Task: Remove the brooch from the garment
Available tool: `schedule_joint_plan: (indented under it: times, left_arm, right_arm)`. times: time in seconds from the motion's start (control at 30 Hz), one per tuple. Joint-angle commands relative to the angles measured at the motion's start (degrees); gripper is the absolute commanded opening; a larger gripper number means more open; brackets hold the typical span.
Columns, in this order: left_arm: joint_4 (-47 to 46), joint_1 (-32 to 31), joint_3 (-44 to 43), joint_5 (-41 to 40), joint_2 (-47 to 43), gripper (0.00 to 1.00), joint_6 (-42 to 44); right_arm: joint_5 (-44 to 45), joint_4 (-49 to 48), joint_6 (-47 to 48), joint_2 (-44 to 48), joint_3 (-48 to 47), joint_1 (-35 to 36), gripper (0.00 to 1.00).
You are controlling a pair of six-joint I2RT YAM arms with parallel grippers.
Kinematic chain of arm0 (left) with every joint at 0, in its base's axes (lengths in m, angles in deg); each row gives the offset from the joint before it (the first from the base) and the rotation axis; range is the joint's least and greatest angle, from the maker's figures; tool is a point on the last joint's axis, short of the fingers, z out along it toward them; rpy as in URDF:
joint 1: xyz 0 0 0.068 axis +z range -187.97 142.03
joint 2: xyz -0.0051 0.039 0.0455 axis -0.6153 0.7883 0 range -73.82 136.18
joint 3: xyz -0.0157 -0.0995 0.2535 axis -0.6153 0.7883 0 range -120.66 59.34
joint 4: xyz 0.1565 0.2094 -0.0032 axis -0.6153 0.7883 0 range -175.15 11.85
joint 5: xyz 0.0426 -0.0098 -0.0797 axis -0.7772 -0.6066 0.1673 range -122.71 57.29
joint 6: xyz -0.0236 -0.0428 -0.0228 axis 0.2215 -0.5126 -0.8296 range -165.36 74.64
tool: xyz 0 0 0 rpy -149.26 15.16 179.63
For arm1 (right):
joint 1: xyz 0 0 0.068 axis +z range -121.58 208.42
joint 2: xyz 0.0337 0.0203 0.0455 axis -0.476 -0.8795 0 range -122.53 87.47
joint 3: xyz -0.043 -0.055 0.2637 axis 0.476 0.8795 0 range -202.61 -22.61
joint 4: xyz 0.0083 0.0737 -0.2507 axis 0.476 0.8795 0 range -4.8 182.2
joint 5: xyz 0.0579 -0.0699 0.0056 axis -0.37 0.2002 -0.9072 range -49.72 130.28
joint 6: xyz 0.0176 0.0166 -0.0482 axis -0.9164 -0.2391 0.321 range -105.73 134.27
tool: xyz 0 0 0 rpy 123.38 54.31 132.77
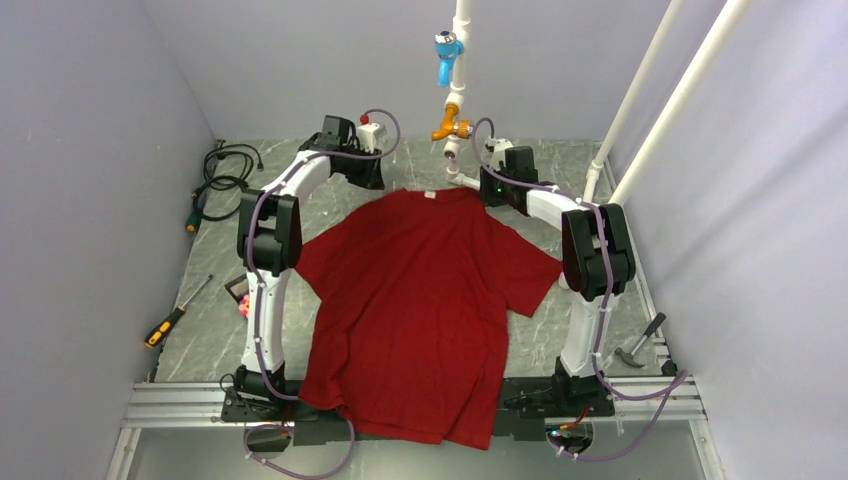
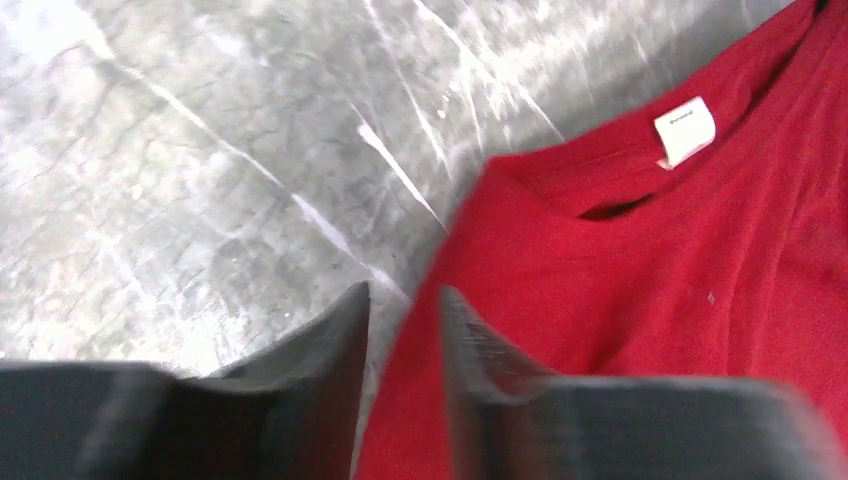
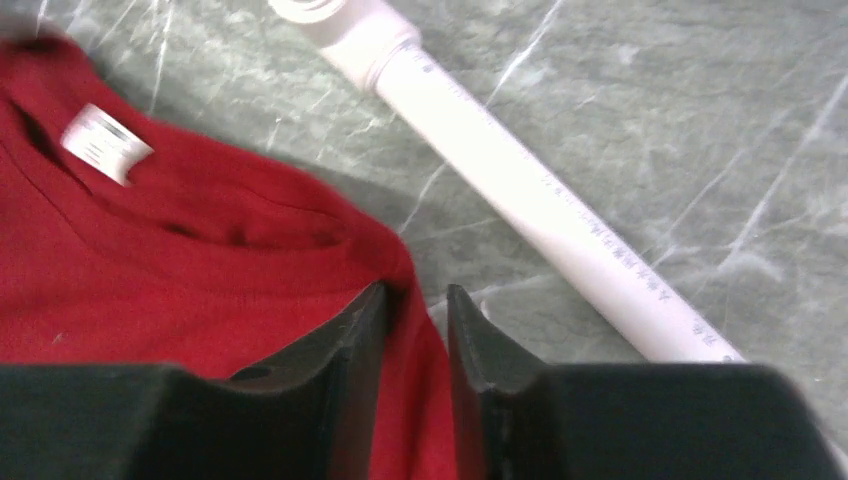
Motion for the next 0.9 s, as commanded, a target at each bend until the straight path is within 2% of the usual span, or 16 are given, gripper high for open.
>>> schedule_joint_plan:
  times: [0.0,0.07,0.1,0.2,0.47,0.67,0.87]
  left_arm:
    - [0.3,2.4,-2.7,-5.3,-3.1,0.55,2.4]
    - [4.8,3.5,-2.1,-6.4,-5.6,0.67,4.8]
    - [7.1,4.4,-1.3,-6.4,-7.1,0.68,5.8]
    - [11.6,8.3,4.0,-4.9,-12.7,0.70,8.8]
    - [21.9,14.6,17.9,-11.9,-23.2,0.68,22.4]
    - [21.5,15.3,27.1,-17.8,-25.8,0.63,27.3]
    - [20.3,13.9,30.0,-18.8,-25.0,0.61,27.9]
  right_arm:
    - [2.5,-0.3,1.1,2.0,-3.4,-1.4,0.42]
    - [1.0,4.2,2.1,4.1,-4.2,-1.5,0.60]
    - [-0.1,6.7,2.7,5.4,-4.2,-1.6,0.64]
    - [-2.9,11.2,5.1,11.1,-1.2,-1.6,0.69]
    - [-9.7,26.3,13.0,22.6,9.1,-1.5,0.68]
    - [-4.2,32.5,21.4,25.7,14.9,-1.6,0.62]
    - [0.3,34.5,25.0,24.2,17.9,-1.6,0.55]
